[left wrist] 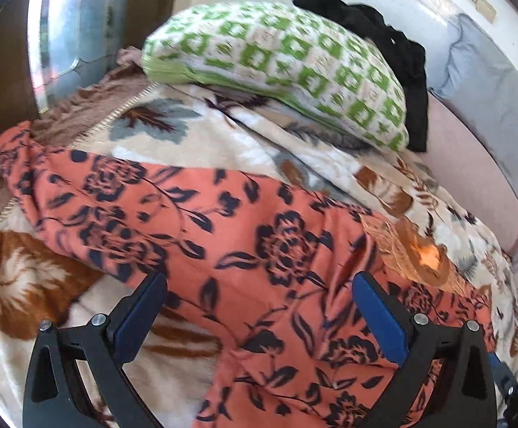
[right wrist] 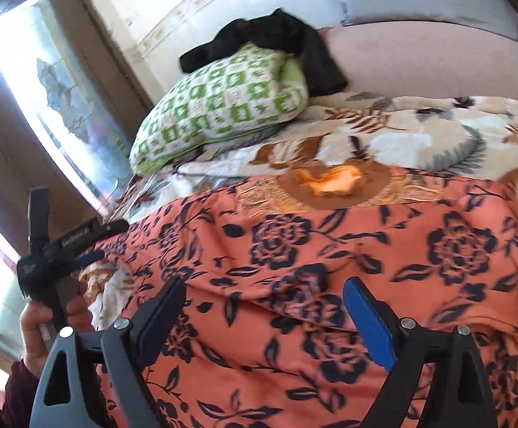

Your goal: Fold small clothes

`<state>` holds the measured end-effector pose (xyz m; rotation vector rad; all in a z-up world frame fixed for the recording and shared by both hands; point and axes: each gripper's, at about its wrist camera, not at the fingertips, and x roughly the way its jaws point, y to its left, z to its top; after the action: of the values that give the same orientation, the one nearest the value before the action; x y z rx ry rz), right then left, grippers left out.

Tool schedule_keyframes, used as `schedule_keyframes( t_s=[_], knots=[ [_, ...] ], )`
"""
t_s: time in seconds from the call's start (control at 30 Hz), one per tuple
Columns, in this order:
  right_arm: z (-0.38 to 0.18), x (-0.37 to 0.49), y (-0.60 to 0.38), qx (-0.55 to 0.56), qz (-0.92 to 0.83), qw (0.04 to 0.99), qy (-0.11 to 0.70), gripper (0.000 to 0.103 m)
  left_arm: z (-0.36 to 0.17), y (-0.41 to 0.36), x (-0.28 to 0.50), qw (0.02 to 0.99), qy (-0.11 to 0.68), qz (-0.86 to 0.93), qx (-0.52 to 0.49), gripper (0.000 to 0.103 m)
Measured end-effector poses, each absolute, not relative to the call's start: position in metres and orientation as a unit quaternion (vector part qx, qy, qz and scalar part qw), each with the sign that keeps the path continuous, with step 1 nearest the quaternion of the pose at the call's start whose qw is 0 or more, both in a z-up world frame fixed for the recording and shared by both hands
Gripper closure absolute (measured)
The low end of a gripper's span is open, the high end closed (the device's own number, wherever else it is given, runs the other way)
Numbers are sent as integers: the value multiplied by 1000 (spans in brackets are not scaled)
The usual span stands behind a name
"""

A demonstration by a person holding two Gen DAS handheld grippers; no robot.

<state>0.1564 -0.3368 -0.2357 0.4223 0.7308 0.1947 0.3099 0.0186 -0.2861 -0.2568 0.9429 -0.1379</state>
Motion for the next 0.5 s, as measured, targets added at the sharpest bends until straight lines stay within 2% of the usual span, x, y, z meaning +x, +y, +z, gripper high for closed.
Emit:
schedule_keyframes(
  t_s=[0.1,0.2,0.23,0.27,0.33,0.37,0.43,0.5],
  knots=[
    [-239,145,-386,247,36,908,336,34,-300,-5,318,867,477,-79,-117,0],
    [-255,129,-441,323,-11,898,300,47,-302,-28,321,873,471,-87,-86,3],
    [-263,125,-456,343,-24,892,294,47,-303,-36,320,876,469,-92,-70,16],
    [-271,126,-468,361,-36,884,294,49,-305,-44,322,875,471,-97,-53,36],
    [-281,132,-483,398,-41,866,300,53,-311,-58,323,871,479,-110,-21,62],
    [-282,135,-489,409,-37,861,299,53,-314,-63,323,871,478,-113,-9,71],
    [-278,142,-491,413,-35,862,292,53,-316,-71,322,875,472,-107,12,75],
    [-275,147,-490,419,-21,859,293,53,-315,-72,320,879,463,-108,18,87]
  ],
)
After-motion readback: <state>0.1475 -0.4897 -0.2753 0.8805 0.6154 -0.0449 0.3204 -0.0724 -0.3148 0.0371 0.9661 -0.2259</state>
